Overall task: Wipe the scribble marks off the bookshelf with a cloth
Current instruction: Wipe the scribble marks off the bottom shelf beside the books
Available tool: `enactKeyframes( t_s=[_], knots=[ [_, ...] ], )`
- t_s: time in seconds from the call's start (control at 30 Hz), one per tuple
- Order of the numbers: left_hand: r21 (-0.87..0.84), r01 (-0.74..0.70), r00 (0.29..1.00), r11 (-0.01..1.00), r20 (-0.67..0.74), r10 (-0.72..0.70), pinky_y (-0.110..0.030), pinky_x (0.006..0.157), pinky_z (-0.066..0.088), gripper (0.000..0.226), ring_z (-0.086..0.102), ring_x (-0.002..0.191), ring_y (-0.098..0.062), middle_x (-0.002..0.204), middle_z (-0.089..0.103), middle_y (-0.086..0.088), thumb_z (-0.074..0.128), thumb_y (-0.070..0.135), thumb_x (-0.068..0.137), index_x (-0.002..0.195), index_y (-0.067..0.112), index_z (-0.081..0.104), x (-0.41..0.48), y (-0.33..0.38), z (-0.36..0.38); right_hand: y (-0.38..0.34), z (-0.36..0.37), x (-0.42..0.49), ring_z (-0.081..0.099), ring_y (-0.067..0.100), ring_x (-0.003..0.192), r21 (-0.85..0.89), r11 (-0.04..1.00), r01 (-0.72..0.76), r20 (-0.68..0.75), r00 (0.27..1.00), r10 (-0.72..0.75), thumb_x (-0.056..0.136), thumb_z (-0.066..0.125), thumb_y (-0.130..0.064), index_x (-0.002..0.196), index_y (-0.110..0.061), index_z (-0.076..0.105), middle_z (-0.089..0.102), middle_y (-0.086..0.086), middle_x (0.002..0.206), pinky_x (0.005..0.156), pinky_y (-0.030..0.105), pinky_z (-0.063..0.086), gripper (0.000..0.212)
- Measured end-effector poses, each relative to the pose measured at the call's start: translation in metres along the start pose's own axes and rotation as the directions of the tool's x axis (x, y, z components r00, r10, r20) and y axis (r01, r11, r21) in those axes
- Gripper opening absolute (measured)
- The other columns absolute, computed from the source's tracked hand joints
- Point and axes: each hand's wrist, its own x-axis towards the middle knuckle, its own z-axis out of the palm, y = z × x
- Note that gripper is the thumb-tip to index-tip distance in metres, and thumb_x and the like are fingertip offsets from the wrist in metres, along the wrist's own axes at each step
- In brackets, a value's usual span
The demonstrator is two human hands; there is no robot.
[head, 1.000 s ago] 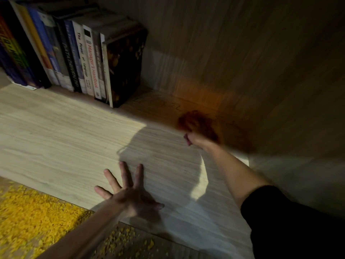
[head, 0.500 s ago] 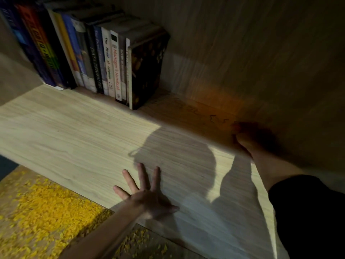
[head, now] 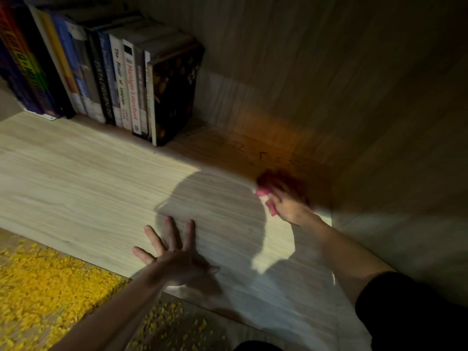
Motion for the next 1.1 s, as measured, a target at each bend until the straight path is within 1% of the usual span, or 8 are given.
enactKeyframes(
  t_s=[0.17, 0.3, 0.4, 0.5, 0.6, 0.7, 0.83, 1.1],
  knots=[
    [0.027, 0.033, 0.998, 0.999, -0.057, -0.032, -0.079, 0.096, -0.006, 0.121, -0.038, 0.127, -0.055, 0.147, -0.042, -0.015, 0.051, 0.083, 0.067, 0.147, 0.032, -0.024, 0.003, 0.004, 0.005, -0.042, 0.014, -0.025, 0.009, 0.024, 0.146, 0.058, 0.946, -0.32, -0.145, 0.934, 0.325, 0.102, 0.027, -0.038, 0.15, -0.037, 0.022, 0.01, -0.004, 0.16, 0.117, 0.047, 0.006, 0.049],
    [-0.06, 0.008, 0.947, 0.998, -0.32, -0.027, -0.072, 0.098, -0.017, 0.129, -0.05, 0.122, -0.042, 0.147, -0.035, -0.013, 0.035, 0.093, 0.046, 0.154, 0.03, 0.003, 0.005, 0.006, 0.014, -0.077, 0.049, -0.101, 0.014, 0.026, 0.144, 0.069, 0.998, 0.01, -0.298, 0.954, 0.011, 0.099, 0.028, -0.037, 0.145, -0.026, 0.039, 0.029, -0.001, 0.153, 0.113, 0.057, 0.022, 0.049],
    [0.016, 0.046, 0.986, 0.999, -0.161, -0.043, -0.075, 0.102, -0.003, 0.124, -0.035, 0.132, -0.049, 0.146, -0.043, -0.011, 0.045, 0.087, 0.064, 0.146, 0.026, -0.025, 0.006, 0.003, 0.012, -0.07, 0.076, -0.157, 0.039, 0.032, 0.133, 0.06, 0.984, 0.167, -0.348, 0.928, -0.136, 0.103, 0.022, -0.042, 0.125, -0.021, 0.059, 0.057, 0.008, 0.133, 0.095, 0.06, 0.04, 0.049],
    [0.039, 0.038, 0.995, 0.999, -0.09, -0.034, -0.077, 0.099, -0.002, 0.118, -0.032, 0.132, -0.054, 0.149, -0.039, -0.013, 0.046, 0.085, 0.068, 0.146, 0.034, -0.025, 0.004, -0.001, 0.006, -0.07, 0.059, -0.157, 0.039, 0.03, 0.134, 0.047, 0.985, 0.166, -0.248, 0.957, -0.149, 0.102, 0.014, -0.05, 0.13, -0.025, 0.058, 0.047, 0.001, 0.143, 0.103, 0.055, 0.033, 0.058],
    [-0.032, 0.065, 0.988, 0.997, -0.14, -0.069, -0.079, 0.096, -0.01, 0.117, -0.041, 0.127, -0.05, 0.142, -0.046, -0.007, 0.052, 0.084, 0.065, 0.15, 0.038, -0.015, 0.006, 0.008, 0.014, -0.073, 0.039, -0.111, -0.007, 0.019, 0.146, 0.079, 0.994, -0.074, -0.176, 0.981, 0.087, 0.1, 0.012, -0.048, 0.148, -0.041, 0.008, -0.005, -0.017, 0.155, 0.117, 0.046, 0.001, 0.049],
    [-0.021, 0.117, 0.975, 0.993, -0.186, -0.119, -0.078, 0.1, -0.011, 0.116, -0.044, 0.125, -0.049, 0.139, -0.049, -0.008, 0.054, 0.082, 0.064, 0.149, 0.041, -0.014, 0.007, 0.011, 0.014, -0.088, 0.029, -0.074, -0.017, 0.023, 0.145, 0.163, 0.963, -0.216, -0.062, 0.972, 0.228, 0.104, 0.024, -0.036, 0.15, -0.042, 0.006, -0.011, -0.014, 0.158, 0.116, 0.05, -0.004, 0.05],
    [0.021, 0.033, 0.998, 0.999, -0.056, -0.032, -0.077, 0.099, -0.005, 0.115, -0.033, 0.131, -0.053, 0.149, -0.04, -0.014, 0.048, 0.083, 0.07, 0.147, 0.035, -0.023, 0.004, 0.002, 0.001, -0.098, 0.045, -0.114, 0.028, 0.022, 0.139, -0.019, 0.965, 0.26, -0.256, 0.932, -0.256, 0.104, 0.02, -0.035, 0.127, -0.02, 0.061, 0.056, -0.001, 0.135, 0.116, 0.039, 0.006, 0.05],
    [0.012, 0.021, 1.0, 1.0, 0.008, -0.021, -0.076, 0.099, -0.006, 0.112, -0.037, 0.129, -0.052, 0.144, -0.047, -0.013, 0.047, 0.08, 0.074, 0.145, 0.036, -0.028, 0.001, -0.001, -0.006, -0.064, 0.074, -0.19, 0.04, 0.023, 0.135, 0.006, 0.978, 0.206, -0.176, 0.963, -0.202, 0.101, 0.022, -0.046, 0.134, -0.041, 0.049, 0.046, -0.009, 0.144, 0.106, 0.035, 0.029, 0.043]
  ],
)
